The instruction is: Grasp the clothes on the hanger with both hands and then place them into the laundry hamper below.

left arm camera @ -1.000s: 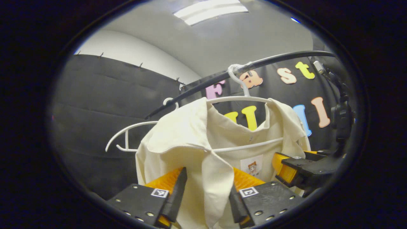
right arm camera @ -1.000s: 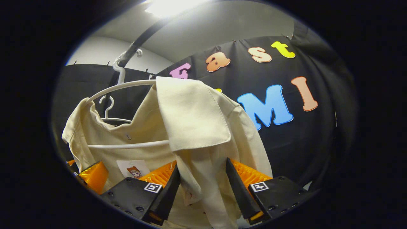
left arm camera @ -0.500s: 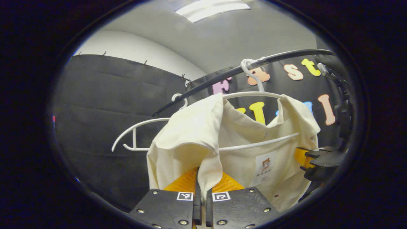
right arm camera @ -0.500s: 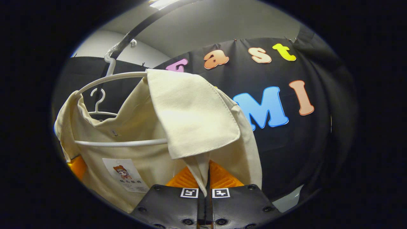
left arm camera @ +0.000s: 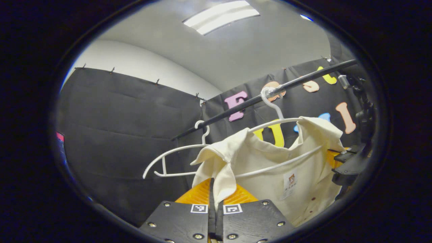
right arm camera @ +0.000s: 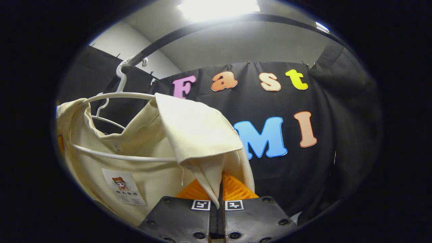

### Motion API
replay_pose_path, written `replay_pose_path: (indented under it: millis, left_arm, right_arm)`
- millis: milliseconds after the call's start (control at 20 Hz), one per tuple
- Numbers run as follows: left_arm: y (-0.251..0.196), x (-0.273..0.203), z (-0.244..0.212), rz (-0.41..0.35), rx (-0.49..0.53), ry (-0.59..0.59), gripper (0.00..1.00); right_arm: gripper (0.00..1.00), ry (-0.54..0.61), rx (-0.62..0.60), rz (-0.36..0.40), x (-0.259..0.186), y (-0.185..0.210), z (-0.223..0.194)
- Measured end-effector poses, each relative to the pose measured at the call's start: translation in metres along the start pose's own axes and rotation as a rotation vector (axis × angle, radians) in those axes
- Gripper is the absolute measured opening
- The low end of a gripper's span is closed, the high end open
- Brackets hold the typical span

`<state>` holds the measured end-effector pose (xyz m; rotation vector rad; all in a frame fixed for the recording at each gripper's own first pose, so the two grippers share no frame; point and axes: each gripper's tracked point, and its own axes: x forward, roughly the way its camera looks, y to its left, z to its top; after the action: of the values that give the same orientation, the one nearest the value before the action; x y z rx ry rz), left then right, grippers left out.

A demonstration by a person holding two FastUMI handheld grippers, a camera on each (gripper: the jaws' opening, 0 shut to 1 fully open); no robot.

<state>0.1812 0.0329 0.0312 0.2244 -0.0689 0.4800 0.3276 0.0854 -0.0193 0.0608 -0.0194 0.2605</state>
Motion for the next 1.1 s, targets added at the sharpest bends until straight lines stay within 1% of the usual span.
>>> replay_pose_path:
  millis: [250, 400, 500, 650, 700, 750, 900, 1100]
  left_arm:
    - [0.017, 0.003, 0.014, 0.018, 0.012, -0.026, 0.01]
    - [0.029, 0.005, 0.026, 0.030, 0.034, -0.060, 0.01]
    - [0.038, 0.007, 0.033, 0.043, 0.042, -0.080, 0.01]
    - [0.045, 0.016, 0.029, 0.045, 0.041, -0.071, 0.01]
    - [0.045, 0.016, 0.028, 0.044, 0.039, -0.069, 0.00]
    - [0.046, 0.018, 0.029, 0.044, 0.041, -0.075, 0.01]
    - [0.057, 0.021, 0.039, 0.053, 0.075, -0.104, 0.00]
    - [0.076, 0.030, 0.050, 0.089, 0.113, -0.142, 0.00]
  right_arm:
    - [0.01, -0.068, -0.040, -0.074, -0.002, -0.026, 0.027]
    - [0.00, -0.097, -0.055, -0.119, -0.001, -0.044, 0.040]
    - [0.01, -0.114, -0.070, -0.151, 0.001, -0.057, 0.046]
    - [0.00, -0.126, -0.078, -0.164, 0.008, -0.067, 0.052]
    - [0.01, -0.131, -0.080, -0.168, 0.009, -0.069, 0.054]
    - [0.05, -0.139, -0.082, -0.171, 0.009, -0.072, 0.056]
    - [0.05, -0.174, -0.109, -0.179, 0.009, -0.075, 0.066]
    - [0.05, -0.209, -0.125, -0.187, 0.020, -0.080, 0.076]
